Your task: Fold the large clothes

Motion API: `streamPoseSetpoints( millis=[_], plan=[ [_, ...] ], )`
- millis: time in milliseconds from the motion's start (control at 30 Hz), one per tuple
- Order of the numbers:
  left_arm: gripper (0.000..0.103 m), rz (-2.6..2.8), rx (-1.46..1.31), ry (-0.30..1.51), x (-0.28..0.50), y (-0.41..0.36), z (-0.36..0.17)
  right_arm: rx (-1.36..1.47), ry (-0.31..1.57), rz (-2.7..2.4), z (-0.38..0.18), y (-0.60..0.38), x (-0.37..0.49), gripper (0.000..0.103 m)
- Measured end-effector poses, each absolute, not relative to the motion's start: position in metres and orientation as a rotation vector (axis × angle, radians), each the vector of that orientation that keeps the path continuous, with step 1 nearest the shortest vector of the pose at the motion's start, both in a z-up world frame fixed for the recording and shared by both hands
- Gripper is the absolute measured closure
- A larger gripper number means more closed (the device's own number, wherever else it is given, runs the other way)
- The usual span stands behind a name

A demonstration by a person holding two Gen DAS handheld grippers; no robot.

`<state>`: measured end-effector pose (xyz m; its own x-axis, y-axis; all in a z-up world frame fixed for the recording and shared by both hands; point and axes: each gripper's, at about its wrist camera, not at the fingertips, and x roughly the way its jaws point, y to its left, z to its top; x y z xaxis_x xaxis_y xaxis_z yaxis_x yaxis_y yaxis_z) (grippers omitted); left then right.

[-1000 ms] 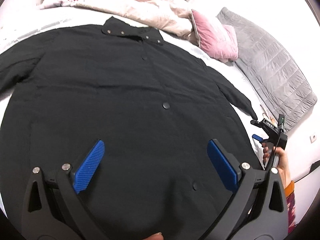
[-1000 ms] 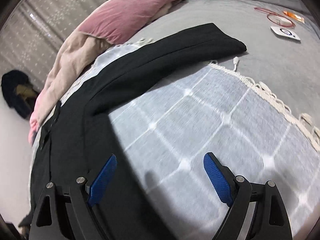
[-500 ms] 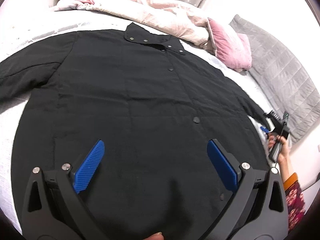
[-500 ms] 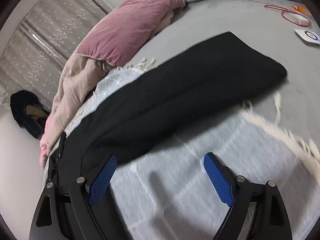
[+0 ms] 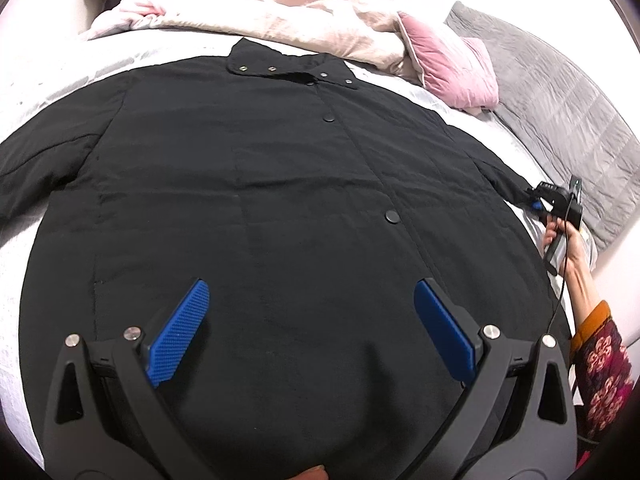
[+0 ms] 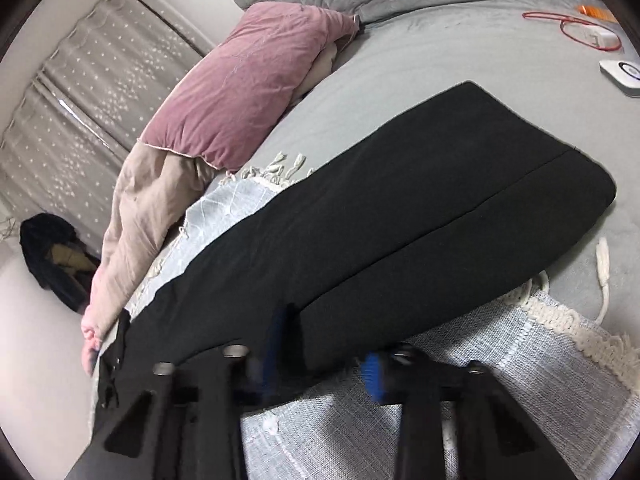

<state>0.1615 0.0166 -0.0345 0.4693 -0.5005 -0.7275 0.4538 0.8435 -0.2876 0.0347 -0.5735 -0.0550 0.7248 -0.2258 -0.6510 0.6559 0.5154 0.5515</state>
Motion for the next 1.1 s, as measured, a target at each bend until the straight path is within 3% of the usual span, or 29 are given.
streamPoseSetpoints(
  millis=[200,467,700,833,967,1100],
  plan=[
    [0.001,-0.596,-0.025,0.871,0.153,0.015,-0.025,0.747,0.497,-0.582,-0.017,-0.546,0.034,0.093],
    [0.001,-0.592,-0.027,0.878,0.153,0.018,-0.023,0.533,0.463,-0.536,0.043,-0.479,0.055,0.095],
    [0.001,-0.622,-0.069,0.880,0.153,0.025,-0.020,0.145,0.580,-0.362,0.076,-0.357,0.106,0.095],
    [0.001,-0.632,-0.085,0.876,0.151,0.026,-0.017,-0.056,0.695,-0.194,0.062,-0.277,0.133,0.095],
    [0.001,-0.623,-0.051,0.878,0.150,0.022,-0.018,-0.176,0.939,-0.084,0.007,-0.216,0.162,0.093],
    [0.001,-0.614,0.025,0.872,0.144,0.013,-0.020,-0.249,1.102,-0.087,-0.036,-0.196,0.170,0.072]
  ],
)
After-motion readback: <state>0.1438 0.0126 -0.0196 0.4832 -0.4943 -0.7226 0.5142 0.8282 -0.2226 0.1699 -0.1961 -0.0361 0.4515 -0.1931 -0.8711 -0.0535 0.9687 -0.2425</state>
